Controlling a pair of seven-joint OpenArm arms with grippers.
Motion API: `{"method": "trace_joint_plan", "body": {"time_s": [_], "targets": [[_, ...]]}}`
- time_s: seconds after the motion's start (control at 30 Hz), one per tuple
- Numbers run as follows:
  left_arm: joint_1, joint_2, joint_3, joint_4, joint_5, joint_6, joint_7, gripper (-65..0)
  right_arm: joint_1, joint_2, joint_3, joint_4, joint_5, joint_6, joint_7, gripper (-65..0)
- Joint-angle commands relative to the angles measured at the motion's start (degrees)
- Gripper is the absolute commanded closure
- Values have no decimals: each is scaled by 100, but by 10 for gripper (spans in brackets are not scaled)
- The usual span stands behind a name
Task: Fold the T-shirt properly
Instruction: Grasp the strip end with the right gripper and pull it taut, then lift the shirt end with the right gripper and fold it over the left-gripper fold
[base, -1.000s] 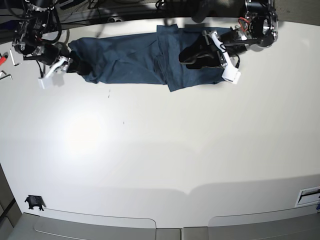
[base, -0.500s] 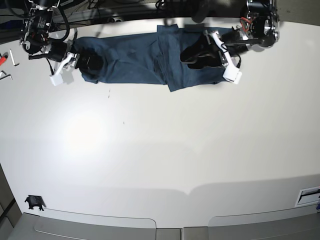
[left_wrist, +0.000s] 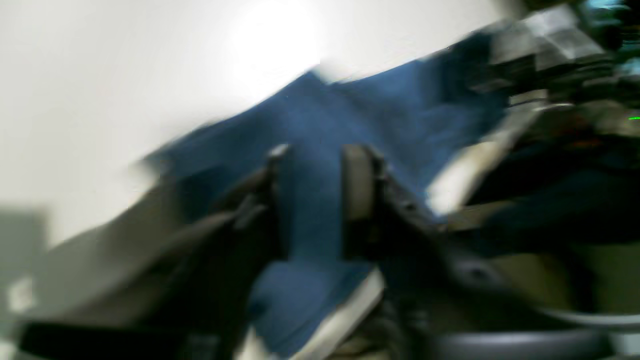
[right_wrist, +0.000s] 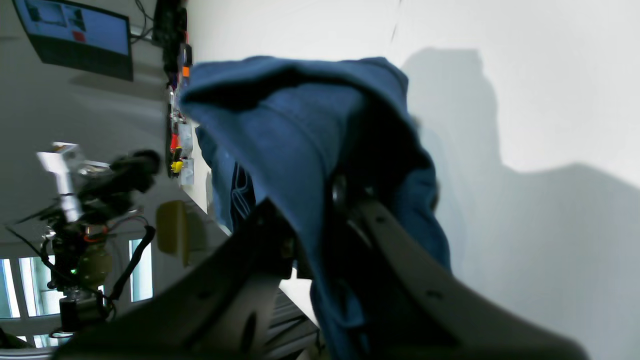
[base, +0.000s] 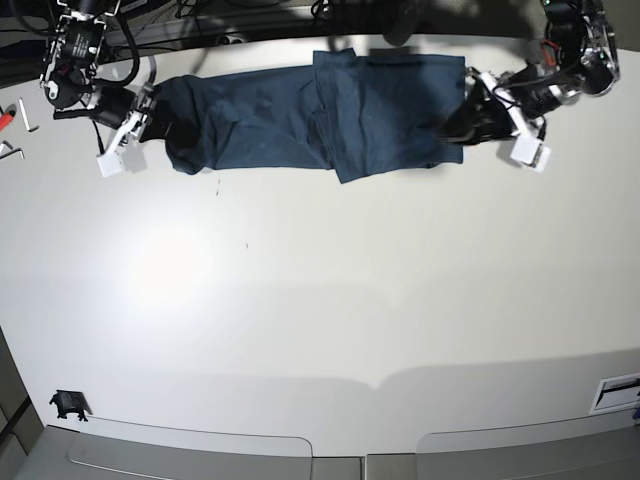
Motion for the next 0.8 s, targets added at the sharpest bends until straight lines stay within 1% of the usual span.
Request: {"method": "trace_joint_plan", "body": {"time_s": [0.0, 0.1, 0.17, 0.23, 0.3, 0.47, 0.53, 0.63, 0.77], "targets": [[59, -39, -142, 94, 92, -52, -188, -1, 42, 107, 28, 133, 174, 39, 51, 0], [330, -114, -372, 68, 868, -39, -704, 0, 39, 66, 28, 273, 174, 37, 51, 0], [501, -146, -393, 33, 1386, 240, -1045, 0, 39, -46, 24, 468, 174, 39, 51, 0], [597, -146, -387, -83, 1668, 385, -1187, 0, 39, -243, 24, 772, 174, 37, 51, 0], [605, -146, -387, -299, 1692, 442, -1165, 0, 37, -509, 22, 1152, 174, 39, 51, 0], [603, -146, -387, -1078, 1683, 439, -1172, 0, 37, -1268, 2, 2267, 174, 42, 51, 0], [603, -146, -387, -1375, 1679, 439, -1235, 0, 37, -1491, -164, 2649, 174, 48, 51, 0], [603, -146, -387, -1707, 1609, 437, -1340, 0, 37, -1727, -739, 2924, 174, 219, 51, 0], [605, -146, -387, -1803, 1464, 435, -1325, 0, 39, -2022, -1727, 2924, 174, 224, 51, 0]]}}
